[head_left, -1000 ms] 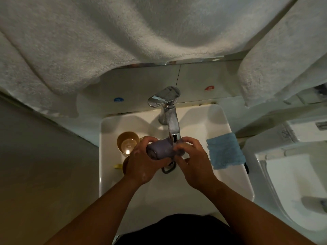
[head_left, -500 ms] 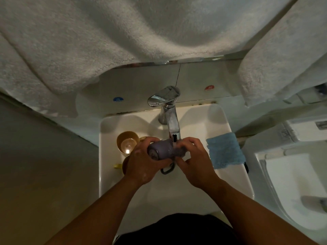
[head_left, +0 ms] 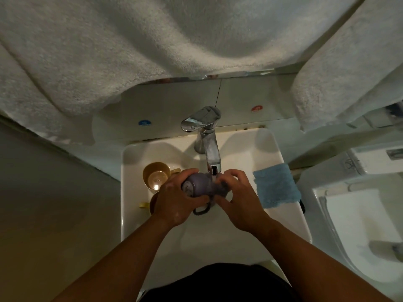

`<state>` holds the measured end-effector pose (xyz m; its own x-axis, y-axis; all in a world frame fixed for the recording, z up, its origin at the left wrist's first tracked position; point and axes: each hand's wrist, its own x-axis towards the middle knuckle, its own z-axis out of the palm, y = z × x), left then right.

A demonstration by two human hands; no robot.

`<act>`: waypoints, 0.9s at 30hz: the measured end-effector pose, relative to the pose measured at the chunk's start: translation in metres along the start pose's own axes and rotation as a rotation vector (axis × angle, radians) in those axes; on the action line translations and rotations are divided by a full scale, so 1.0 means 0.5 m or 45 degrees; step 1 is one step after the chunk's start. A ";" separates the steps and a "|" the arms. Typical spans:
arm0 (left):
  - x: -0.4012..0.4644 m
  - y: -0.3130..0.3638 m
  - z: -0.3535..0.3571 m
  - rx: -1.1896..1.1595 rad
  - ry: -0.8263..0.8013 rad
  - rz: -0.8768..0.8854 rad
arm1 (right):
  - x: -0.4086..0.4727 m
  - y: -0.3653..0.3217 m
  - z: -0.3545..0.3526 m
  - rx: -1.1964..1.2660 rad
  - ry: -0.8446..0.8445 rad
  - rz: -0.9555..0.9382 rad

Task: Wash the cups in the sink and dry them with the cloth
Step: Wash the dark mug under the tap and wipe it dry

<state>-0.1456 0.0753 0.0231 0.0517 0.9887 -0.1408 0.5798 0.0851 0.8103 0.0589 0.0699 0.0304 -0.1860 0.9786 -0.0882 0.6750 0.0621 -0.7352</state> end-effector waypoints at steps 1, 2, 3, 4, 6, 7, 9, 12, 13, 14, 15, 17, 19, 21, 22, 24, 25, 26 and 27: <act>0.001 0.001 0.000 0.006 -0.003 -0.002 | 0.001 -0.003 0.000 0.011 -0.020 -0.005; 0.001 0.002 -0.001 0.010 -0.005 -0.004 | 0.001 -0.006 0.000 0.015 -0.040 -0.010; 0.001 0.002 -0.002 0.011 -0.005 -0.005 | 0.000 -0.008 -0.002 0.007 -0.059 -0.017; 0.002 0.002 -0.003 0.014 -0.004 -0.004 | 0.000 -0.009 -0.005 -0.015 -0.081 -0.028; 0.000 0.005 -0.006 0.017 -0.012 -0.007 | -0.003 -0.009 -0.015 -0.087 -0.138 -0.070; -0.001 0.006 -0.007 0.014 -0.027 -0.011 | -0.004 -0.009 -0.019 -0.133 -0.176 -0.089; -0.002 0.009 -0.009 0.003 -0.059 -0.016 | -0.005 -0.010 -0.025 -0.246 -0.249 -0.113; 0.002 0.013 -0.012 -0.013 -0.094 -0.013 | -0.005 -0.017 -0.029 -0.388 -0.312 -0.156; 0.003 0.012 -0.013 -0.008 -0.104 -0.011 | -0.006 -0.018 -0.031 -0.413 -0.317 -0.176; 0.004 0.011 -0.013 -0.002 -0.111 -0.011 | -0.007 -0.018 -0.033 -0.432 -0.315 -0.189; 0.005 0.009 -0.014 0.003 -0.112 -0.015 | -0.007 -0.018 -0.035 -0.444 -0.304 -0.200; 0.006 0.009 -0.015 0.012 -0.103 -0.018 | -0.006 -0.014 -0.036 -0.395 -0.274 -0.182; 0.008 0.007 -0.013 0.031 -0.089 -0.002 | -0.005 -0.010 -0.034 -0.276 -0.242 -0.093; 0.007 0.009 -0.013 0.034 -0.076 0.000 | -0.002 -0.012 -0.030 -0.242 -0.211 -0.072; 0.007 0.010 -0.014 0.031 -0.068 0.000 | -0.001 -0.014 -0.027 -0.272 -0.205 -0.082; 0.006 0.008 -0.014 0.039 -0.055 0.008 | -0.001 -0.023 -0.028 -0.393 -0.218 -0.135; 0.006 0.008 -0.013 0.043 -0.051 0.011 | -0.002 -0.028 -0.030 -0.458 -0.235 -0.166; 0.006 0.007 -0.013 0.043 -0.053 0.011 | -0.002 -0.034 -0.033 -0.516 -0.256 -0.184; 0.006 0.007 -0.013 0.040 -0.058 0.010 | -0.003 -0.039 -0.036 -0.573 -0.278 -0.192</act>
<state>-0.1484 0.0796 0.0292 0.0928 0.9826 -0.1607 0.6046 0.0726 0.7932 0.0590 0.0706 0.0571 -0.4172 0.8915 -0.1767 0.8602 0.3245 -0.3934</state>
